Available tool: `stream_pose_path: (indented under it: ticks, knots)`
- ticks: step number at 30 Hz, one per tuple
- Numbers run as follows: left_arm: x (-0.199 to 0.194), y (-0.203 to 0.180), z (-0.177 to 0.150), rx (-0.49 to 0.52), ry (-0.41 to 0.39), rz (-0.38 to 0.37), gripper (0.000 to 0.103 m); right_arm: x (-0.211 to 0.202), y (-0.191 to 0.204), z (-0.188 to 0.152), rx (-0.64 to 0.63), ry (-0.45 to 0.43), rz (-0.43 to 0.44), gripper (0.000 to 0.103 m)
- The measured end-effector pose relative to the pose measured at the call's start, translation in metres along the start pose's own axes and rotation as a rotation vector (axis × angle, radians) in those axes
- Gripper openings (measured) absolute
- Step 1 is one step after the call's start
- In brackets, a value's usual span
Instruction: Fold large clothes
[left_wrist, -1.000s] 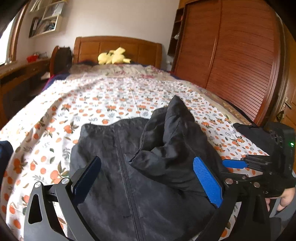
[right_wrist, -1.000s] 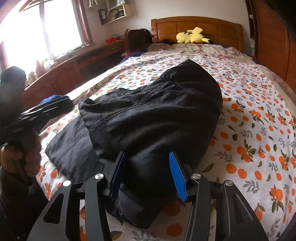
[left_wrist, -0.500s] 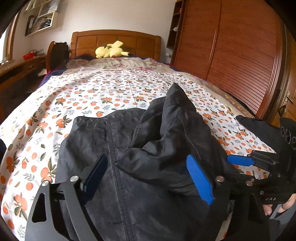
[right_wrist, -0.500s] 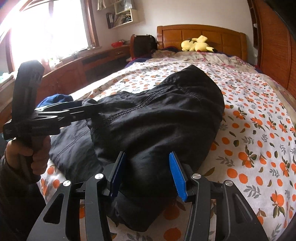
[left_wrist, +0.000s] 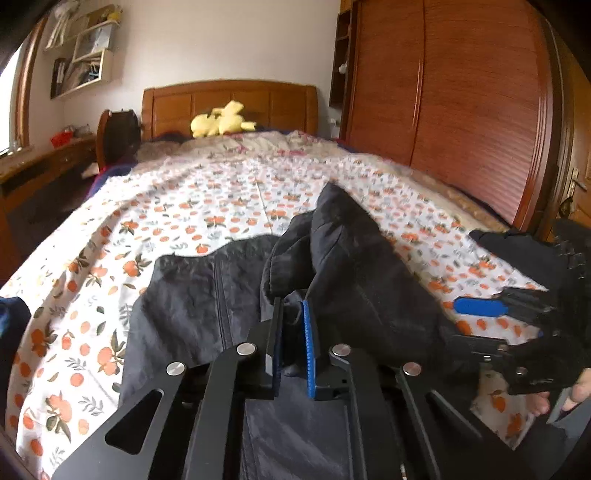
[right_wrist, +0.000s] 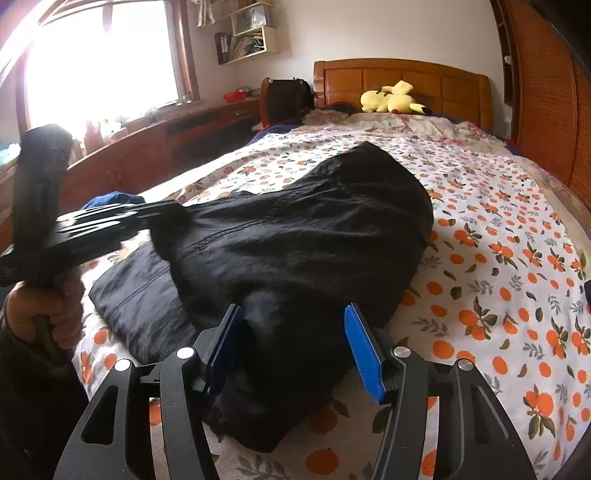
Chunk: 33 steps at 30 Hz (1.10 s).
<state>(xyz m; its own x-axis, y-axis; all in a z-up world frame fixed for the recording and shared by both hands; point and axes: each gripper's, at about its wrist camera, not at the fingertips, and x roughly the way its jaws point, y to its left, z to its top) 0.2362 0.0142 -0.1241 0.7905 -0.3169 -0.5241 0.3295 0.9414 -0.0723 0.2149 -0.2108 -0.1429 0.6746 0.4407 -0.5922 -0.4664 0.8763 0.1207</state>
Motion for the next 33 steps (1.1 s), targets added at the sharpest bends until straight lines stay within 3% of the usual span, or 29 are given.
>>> stream_pose_path:
  ticks: [6,15,21,26,33]
  knots:
    - [-0.061,-0.015,-0.002,0.002,-0.083,0.051,0.008,-0.008,-0.002,0.0,0.013,-0.024,0.046,0.054]
    - [-0.122,0.006,-0.025,-0.059,-0.069,0.233,0.007,-0.013,0.013,-0.008,-0.025,-0.012,0.112,0.054]
    - [-0.112,0.046,-0.05,-0.084,0.016,0.305,0.008,-0.013,0.024,-0.002,-0.04,-0.014,0.127,0.054]
    - [-0.1,0.066,-0.078,-0.114,0.082,0.299,0.008,-0.002,0.041,0.007,-0.056,-0.018,0.166,0.054]
    - [-0.079,0.081,-0.099,-0.123,0.123,0.298,0.009,0.036,0.062,0.0,-0.109,0.1,0.151,0.056]
